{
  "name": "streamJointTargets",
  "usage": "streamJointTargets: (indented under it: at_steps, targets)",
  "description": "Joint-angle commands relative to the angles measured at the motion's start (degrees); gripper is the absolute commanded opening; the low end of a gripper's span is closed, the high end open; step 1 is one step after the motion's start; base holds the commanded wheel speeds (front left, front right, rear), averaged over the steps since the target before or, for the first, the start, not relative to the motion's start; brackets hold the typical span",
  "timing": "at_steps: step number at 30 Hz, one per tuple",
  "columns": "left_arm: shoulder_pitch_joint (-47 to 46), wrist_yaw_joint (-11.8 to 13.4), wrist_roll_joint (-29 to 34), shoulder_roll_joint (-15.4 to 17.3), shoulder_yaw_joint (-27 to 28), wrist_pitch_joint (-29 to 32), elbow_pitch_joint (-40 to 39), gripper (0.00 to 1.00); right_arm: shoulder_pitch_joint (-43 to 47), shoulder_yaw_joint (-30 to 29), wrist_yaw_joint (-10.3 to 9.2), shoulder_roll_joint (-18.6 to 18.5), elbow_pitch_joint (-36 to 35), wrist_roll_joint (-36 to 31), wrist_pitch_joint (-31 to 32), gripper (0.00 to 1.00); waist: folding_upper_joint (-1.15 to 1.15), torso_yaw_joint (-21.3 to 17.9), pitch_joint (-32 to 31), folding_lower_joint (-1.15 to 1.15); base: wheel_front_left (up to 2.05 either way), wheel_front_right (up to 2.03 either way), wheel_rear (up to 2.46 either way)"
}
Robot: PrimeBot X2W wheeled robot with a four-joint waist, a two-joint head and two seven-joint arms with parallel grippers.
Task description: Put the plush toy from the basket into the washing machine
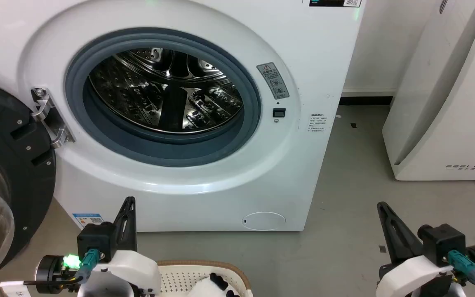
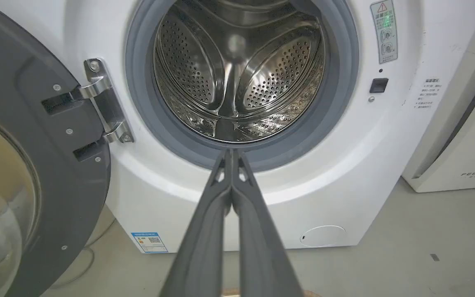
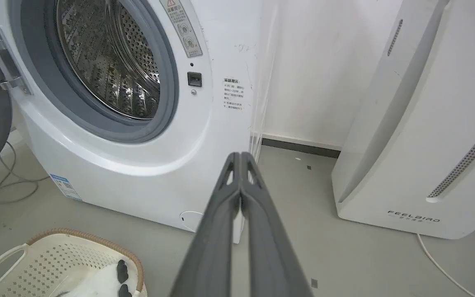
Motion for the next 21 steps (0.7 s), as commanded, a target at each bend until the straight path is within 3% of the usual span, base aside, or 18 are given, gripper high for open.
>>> streamJointTargets:
  at_steps: [1,21]
  targets:
    - [0.6,-0.3,0.1,0.0,0.0,0.0,-0.2,0.0,-0.8,0.0,-0.04,0.0,0.1,-0.4,0.1,0.0,0.0,0.0,0.0,0.0,0.0,0.0,0.0]
    - [0.6,-0.3,0.1,0.0,0.0,0.0,-0.2,0.0,-0.8,0.0,-0.04,0.0,0.1,-0.4,0.1,0.0,0.0,0.0,0.0,0.0,0.0,0.0,0.0]
